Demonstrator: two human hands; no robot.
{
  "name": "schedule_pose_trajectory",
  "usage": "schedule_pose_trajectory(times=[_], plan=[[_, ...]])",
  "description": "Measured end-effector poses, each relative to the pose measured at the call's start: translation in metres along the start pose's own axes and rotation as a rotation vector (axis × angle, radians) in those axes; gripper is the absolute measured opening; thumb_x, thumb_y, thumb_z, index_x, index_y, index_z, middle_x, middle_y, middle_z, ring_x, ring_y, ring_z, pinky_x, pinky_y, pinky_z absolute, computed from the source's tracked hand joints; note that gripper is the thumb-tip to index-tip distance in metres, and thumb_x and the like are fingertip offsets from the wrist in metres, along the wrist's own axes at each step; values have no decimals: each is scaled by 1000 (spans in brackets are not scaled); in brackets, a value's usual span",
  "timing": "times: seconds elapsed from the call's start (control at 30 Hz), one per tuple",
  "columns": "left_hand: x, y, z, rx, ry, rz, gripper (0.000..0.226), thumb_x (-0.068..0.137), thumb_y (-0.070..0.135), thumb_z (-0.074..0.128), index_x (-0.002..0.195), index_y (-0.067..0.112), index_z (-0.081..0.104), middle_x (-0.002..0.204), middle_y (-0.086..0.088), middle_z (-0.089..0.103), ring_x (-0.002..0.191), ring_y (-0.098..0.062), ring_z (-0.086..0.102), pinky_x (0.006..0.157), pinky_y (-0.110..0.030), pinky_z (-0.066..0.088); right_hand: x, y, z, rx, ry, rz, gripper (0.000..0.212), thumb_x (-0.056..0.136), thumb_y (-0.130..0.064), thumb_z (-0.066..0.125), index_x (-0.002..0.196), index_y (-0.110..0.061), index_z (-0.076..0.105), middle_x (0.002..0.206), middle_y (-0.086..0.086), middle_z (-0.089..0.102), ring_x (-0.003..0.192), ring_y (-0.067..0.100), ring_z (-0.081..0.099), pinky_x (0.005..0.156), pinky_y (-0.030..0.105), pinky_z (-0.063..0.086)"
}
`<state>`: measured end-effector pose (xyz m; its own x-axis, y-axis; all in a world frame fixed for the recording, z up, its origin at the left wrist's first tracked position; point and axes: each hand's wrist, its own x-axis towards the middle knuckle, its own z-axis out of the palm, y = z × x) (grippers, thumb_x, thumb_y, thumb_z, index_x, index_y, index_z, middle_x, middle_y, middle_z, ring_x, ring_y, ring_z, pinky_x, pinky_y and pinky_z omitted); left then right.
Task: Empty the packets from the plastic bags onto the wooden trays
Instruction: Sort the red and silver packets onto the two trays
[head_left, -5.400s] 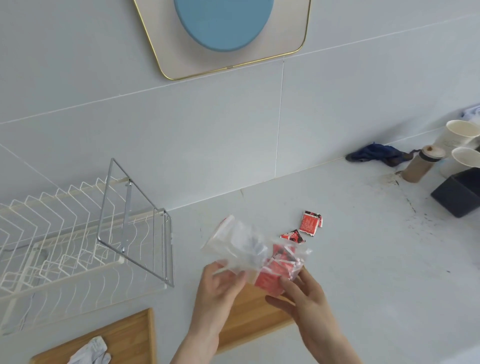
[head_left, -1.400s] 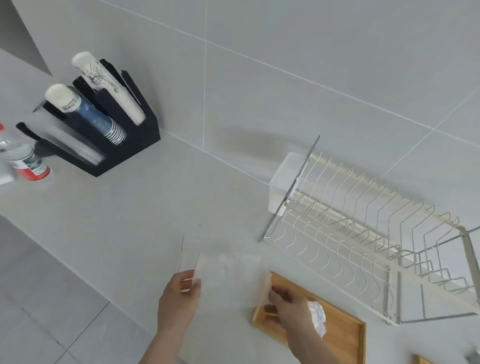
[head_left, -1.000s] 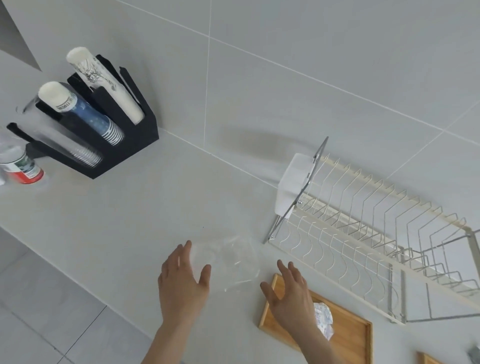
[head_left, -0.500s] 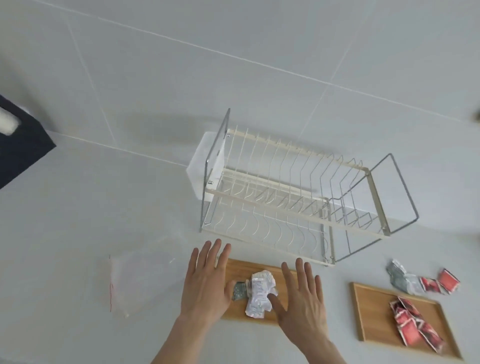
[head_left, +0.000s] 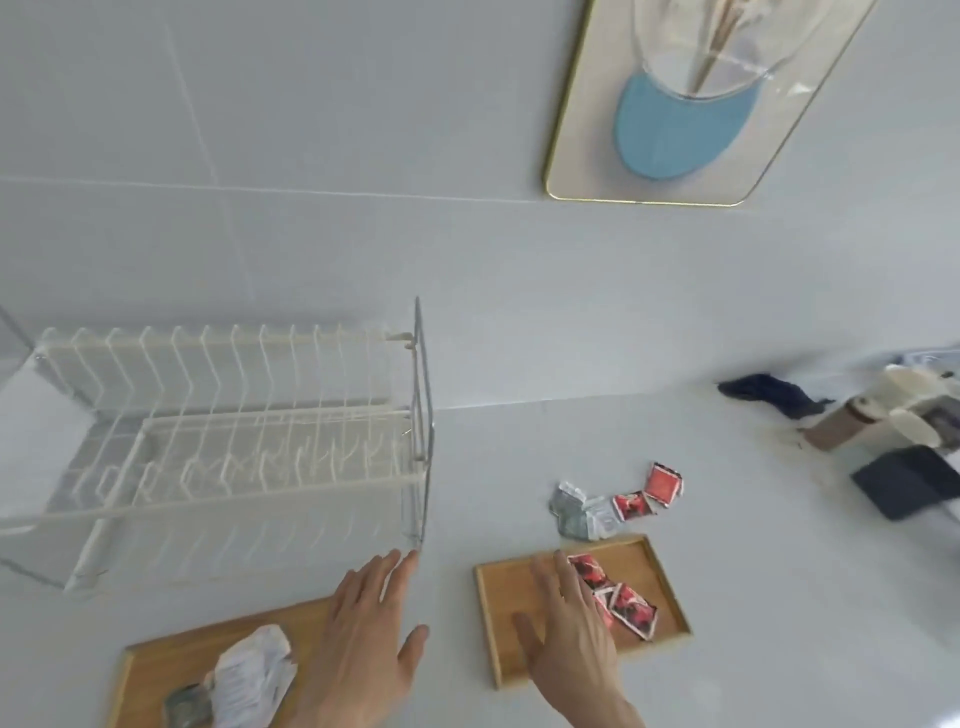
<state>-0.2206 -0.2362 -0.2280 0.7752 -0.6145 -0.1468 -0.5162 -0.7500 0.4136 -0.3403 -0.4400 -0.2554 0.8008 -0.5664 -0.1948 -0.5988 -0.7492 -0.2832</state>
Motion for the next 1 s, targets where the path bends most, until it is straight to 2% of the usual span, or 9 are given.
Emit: schedule_pose_trajectory(times=[0.1,0.17,0.27,0.53,0.63,0.77,0.87,1.0], plan=[[25,48,23,-16,-34,36,73,98,48,45,159,33,10,167,11,16,155,-14,16,127,-34,12,18,50,-21,64,62,38,49,84,-37,68,131,-23,60,148,10,55,123,35,61,88,45,56],[41,77,38,-14,-52,39,73,97,46,48,159,33,13,167,11,20,154,-13,19,127,-33,16,33,79,-31,81,88,58,46,86,-36,67,130,-24,60,140,9,60,114,34,65,85,44,56],[65,115,55,-47,-80,2,72,96,46,53,158,33,17,165,11,26,151,-12,26,126,-33,23,59,112,-40,104,84,72,44,86,-31,67,129,-21,62,135,7,62,111,32,64,89,43,55],[131,170,76,-69,-100,-36,66,98,45,51,156,31,22,161,10,32,148,-12,31,124,-33,26,130,127,-46,155,42,23,34,88,-20,68,122,-20,66,113,2,69,102,28,66,82,39,54],[161,179,80,-61,-115,-58,66,99,44,52,156,32,22,161,10,33,148,-13,32,124,-36,29,150,125,-40,149,24,10,36,85,-18,70,121,-20,66,111,1,69,99,27,67,76,37,55],[194,188,94,-11,-150,-56,68,96,40,59,155,34,24,160,9,34,149,-14,31,124,-37,29,168,127,-30,126,-11,-18,57,75,-15,80,129,-23,63,112,-2,68,100,25,66,70,35,58],[210,190,107,64,-194,-46,80,90,39,68,155,36,22,161,7,31,151,-17,27,125,-37,25,177,130,-24,124,-24,-30,66,72,-11,82,133,-24,59,113,-1,65,101,25,63,65,34,57],[218,195,122,169,-234,-40,89,85,38,75,154,35,19,153,5,37,145,-20,31,121,-37,28,181,132,-22,149,-64,-9,57,81,-11,76,134,-20,59,112,4,61,104,27,62,69,37,56]])
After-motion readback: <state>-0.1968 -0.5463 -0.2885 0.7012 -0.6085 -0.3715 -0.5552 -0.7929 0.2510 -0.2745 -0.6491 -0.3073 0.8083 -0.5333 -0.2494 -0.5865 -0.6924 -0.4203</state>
